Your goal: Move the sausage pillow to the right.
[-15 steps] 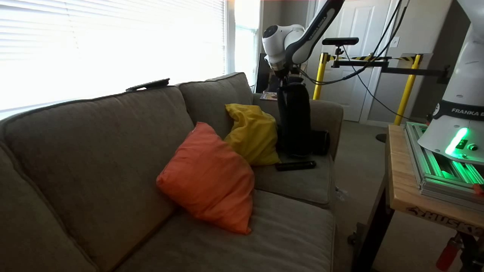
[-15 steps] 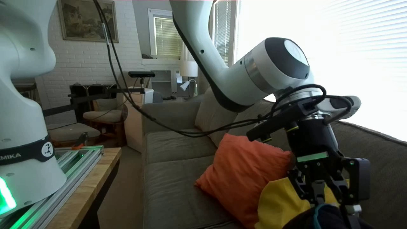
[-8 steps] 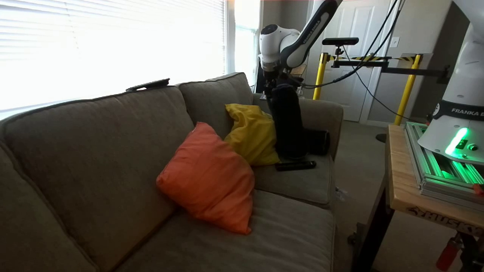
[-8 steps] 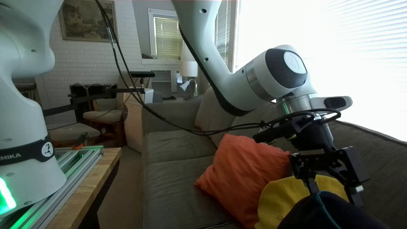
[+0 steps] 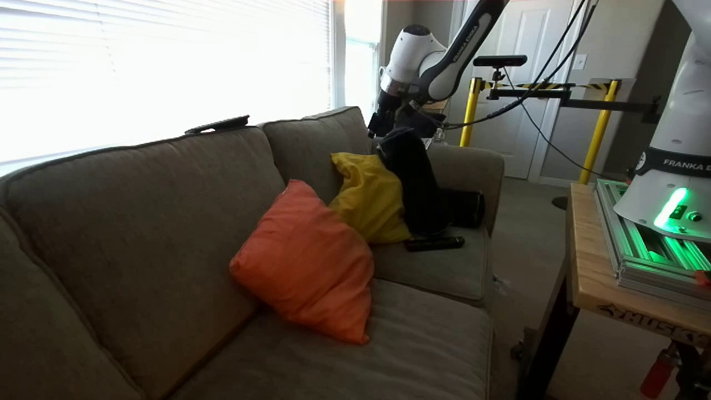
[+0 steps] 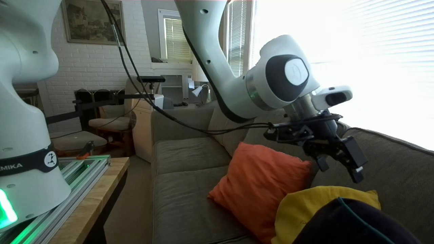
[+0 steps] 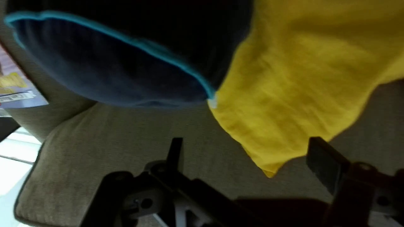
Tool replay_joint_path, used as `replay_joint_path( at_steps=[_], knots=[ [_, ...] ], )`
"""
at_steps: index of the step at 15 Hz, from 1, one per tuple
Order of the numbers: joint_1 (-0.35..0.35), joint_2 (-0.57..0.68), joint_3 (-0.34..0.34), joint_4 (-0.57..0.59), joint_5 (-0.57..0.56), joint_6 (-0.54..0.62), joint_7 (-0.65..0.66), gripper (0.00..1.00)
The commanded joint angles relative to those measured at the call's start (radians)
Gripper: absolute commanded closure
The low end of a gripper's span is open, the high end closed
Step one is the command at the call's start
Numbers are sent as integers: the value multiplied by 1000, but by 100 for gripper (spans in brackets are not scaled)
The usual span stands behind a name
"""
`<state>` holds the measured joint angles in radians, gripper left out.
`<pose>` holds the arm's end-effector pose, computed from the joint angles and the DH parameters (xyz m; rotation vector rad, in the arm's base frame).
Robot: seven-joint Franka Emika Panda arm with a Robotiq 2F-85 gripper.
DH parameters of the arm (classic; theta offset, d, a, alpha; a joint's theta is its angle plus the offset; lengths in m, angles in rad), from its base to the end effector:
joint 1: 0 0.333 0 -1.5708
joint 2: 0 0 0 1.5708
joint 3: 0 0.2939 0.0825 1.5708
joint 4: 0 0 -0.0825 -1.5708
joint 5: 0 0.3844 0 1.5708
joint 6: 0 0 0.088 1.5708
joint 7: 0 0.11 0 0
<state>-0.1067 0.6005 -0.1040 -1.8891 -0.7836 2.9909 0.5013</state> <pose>0.6431 -0.0823 0.2057 2.7706 0.0979 0.7061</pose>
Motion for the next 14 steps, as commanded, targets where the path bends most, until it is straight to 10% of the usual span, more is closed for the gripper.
replay_joint_path(
  at_steps=[1,6,7,14],
  knots=[
    [-136,-144,197,-247,86,82,-89,0],
    [-331,-151,448,-396,170,-106,-273,0],
    [-209,-154,327,-408,306,-110,-382,0],
    [-41,15,62,-317,360,-114,-630,0]
  ],
)
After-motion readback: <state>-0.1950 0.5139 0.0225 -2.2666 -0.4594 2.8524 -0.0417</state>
